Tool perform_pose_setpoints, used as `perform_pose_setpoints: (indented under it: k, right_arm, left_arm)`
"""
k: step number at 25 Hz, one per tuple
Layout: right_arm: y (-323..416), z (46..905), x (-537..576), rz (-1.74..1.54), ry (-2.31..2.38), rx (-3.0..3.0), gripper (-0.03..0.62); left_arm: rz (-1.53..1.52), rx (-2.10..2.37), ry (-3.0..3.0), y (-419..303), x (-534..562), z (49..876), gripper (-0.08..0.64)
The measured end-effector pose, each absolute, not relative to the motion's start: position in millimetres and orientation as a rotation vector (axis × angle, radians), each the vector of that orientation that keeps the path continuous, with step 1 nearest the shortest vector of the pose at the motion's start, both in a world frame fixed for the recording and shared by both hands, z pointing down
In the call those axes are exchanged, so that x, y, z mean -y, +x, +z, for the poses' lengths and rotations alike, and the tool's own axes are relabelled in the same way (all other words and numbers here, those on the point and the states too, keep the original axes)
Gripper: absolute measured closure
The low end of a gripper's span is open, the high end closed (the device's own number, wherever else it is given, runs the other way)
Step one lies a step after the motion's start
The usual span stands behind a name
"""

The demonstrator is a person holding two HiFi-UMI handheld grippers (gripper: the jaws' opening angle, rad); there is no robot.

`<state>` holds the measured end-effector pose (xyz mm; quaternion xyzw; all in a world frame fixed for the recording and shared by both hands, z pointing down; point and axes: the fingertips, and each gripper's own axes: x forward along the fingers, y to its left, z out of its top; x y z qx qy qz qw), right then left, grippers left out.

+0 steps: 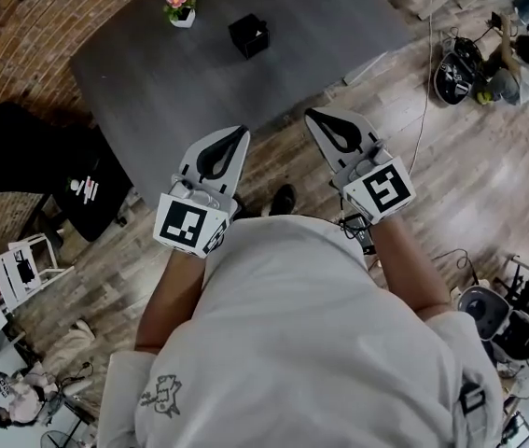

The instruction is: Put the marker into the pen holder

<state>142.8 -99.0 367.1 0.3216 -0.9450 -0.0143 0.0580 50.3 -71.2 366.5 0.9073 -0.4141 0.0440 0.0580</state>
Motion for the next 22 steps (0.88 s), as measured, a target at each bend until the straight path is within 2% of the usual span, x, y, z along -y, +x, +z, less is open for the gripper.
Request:
perform_pose_setpoints:
  k: [11,22]
  right_arm:
    - [121.1,358.6,64.5,-0.063,1.038,2.847,0.588]
    - [58.9,346.7,9.4,-0.073,1.060,2.856,0.588]
  left_arm:
    - [0.125,1.201,2.778,29.1,42.9,364.2,0.549]
    - [0.104,1.160,2.807,-31.4,-2.6,353.6,0.549]
